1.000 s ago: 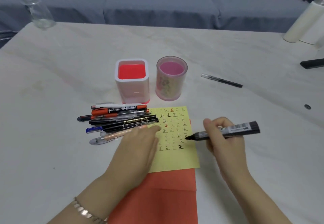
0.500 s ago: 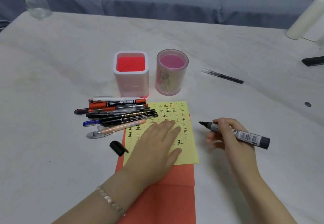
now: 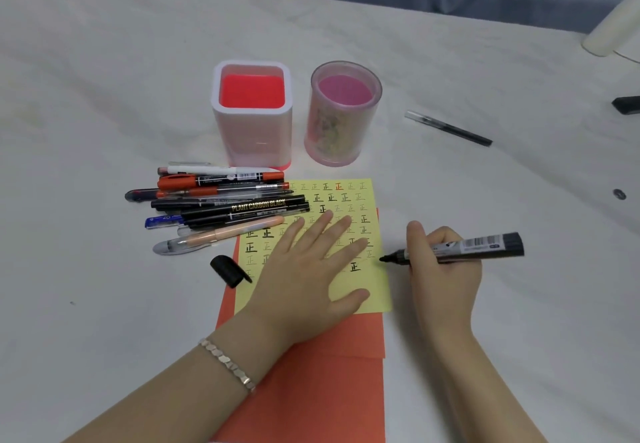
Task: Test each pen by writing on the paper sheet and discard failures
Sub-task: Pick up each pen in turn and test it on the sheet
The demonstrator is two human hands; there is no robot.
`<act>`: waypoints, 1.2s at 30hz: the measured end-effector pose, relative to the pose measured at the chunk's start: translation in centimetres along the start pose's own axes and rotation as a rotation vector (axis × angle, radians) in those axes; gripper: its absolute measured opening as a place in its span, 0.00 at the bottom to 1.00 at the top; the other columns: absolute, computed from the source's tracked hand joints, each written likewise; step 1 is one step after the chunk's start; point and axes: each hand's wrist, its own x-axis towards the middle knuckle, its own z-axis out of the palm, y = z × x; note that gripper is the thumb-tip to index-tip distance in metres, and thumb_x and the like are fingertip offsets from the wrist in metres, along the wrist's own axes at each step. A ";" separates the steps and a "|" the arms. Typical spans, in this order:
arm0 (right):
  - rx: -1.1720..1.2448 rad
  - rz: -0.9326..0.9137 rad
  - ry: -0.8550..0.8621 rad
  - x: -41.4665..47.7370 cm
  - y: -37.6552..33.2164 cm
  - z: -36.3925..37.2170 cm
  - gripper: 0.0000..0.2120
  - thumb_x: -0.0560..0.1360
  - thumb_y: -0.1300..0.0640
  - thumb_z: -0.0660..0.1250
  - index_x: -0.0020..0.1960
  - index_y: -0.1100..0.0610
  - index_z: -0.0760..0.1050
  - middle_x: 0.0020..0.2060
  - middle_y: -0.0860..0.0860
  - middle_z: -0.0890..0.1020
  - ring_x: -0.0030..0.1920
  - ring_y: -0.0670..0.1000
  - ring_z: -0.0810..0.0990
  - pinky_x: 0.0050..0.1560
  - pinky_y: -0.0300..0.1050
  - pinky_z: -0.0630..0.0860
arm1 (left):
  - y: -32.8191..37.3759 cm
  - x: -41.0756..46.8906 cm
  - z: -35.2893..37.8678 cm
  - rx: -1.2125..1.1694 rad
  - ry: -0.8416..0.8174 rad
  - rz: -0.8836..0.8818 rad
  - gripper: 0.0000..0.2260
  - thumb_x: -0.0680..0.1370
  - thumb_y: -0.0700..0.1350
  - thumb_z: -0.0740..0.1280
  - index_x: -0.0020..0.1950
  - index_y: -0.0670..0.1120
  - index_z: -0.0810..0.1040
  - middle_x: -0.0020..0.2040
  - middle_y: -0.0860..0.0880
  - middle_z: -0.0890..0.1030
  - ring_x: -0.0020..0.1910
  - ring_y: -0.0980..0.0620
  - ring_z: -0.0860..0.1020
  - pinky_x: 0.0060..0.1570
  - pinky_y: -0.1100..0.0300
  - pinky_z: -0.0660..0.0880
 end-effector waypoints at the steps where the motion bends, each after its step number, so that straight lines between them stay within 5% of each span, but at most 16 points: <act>1: 0.004 0.000 -0.002 -0.2 0.0 0.4 0.16 0.75 0.66 0.64 0.31 0.61 0.63 0.16 0.43 0.64 0.19 0.41 0.63 0.23 0.28 0.61 | 0.0 0.0 0.1 -0.002 0.005 -0.001 0.26 0.71 0.63 0.57 0.65 0.54 0.74 0.69 0.50 0.71 0.70 0.48 0.66 0.67 0.47 0.55; 36: -0.102 -0.085 0.028 -0.3 2.1 1.2 0.16 0.72 0.67 0.65 0.29 0.61 0.62 0.20 0.47 0.64 0.21 0.43 0.63 0.24 0.28 0.61 | 0.1 -0.1 0.3 -0.047 0.079 -0.025 0.26 0.70 0.63 0.59 0.65 0.55 0.74 0.70 0.51 0.70 0.71 0.50 0.64 0.68 0.46 0.57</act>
